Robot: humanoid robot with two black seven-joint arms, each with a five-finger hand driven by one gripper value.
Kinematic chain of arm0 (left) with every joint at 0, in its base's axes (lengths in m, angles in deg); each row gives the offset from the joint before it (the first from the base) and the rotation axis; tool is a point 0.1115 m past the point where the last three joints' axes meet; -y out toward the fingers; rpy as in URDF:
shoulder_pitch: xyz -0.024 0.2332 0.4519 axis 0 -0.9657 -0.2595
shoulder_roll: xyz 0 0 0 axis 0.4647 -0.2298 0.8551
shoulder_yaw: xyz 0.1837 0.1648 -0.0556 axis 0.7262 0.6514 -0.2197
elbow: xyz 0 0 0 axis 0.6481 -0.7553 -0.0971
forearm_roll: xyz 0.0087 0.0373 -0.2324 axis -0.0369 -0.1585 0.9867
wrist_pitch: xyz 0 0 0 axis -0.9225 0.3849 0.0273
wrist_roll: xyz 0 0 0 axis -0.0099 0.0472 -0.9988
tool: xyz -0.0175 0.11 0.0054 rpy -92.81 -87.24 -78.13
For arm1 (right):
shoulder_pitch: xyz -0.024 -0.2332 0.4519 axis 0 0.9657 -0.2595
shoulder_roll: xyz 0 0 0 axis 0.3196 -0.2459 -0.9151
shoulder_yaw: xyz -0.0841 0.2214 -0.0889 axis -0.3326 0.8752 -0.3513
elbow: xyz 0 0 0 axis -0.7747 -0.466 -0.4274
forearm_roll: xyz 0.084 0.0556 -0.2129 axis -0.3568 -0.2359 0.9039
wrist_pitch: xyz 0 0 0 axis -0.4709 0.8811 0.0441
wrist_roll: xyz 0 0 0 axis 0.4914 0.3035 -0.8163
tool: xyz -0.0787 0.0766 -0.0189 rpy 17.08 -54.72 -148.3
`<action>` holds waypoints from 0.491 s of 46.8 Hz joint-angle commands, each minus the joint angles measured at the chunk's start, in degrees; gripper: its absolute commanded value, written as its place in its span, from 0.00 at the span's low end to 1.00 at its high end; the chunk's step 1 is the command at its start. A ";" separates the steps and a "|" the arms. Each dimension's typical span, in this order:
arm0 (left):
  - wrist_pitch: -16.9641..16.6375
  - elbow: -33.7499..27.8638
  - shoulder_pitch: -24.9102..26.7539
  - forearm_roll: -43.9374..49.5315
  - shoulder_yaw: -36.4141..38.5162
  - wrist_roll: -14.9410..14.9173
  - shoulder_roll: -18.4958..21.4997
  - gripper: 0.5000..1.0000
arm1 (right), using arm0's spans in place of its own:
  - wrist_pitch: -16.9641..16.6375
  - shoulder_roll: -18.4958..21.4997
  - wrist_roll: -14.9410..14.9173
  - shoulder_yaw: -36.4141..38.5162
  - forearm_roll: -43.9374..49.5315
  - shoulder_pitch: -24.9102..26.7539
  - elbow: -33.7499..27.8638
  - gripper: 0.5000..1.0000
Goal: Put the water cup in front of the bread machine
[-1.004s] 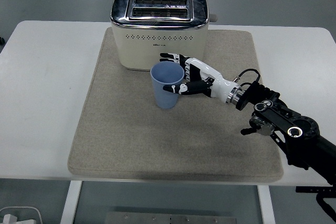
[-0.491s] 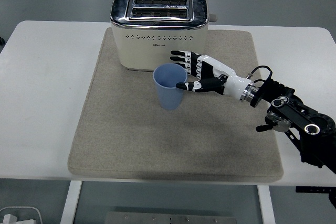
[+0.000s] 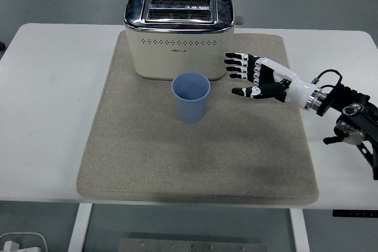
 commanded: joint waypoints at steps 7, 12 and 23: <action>0.00 0.00 -0.01 0.00 0.00 -0.01 0.00 1.00 | -0.21 -3.93 0.45 0.37 -6.05 -1.27 -2.16 0.86; -0.09 0.00 -0.10 0.00 0.00 -0.01 0.00 1.00 | -0.39 -4.99 0.81 0.02 -9.92 -4.43 -5.94 0.86; 0.00 0.00 -0.10 0.00 0.00 -0.01 0.00 1.00 | -0.30 -0.08 1.07 -0.78 -12.13 -10.76 -15.96 0.86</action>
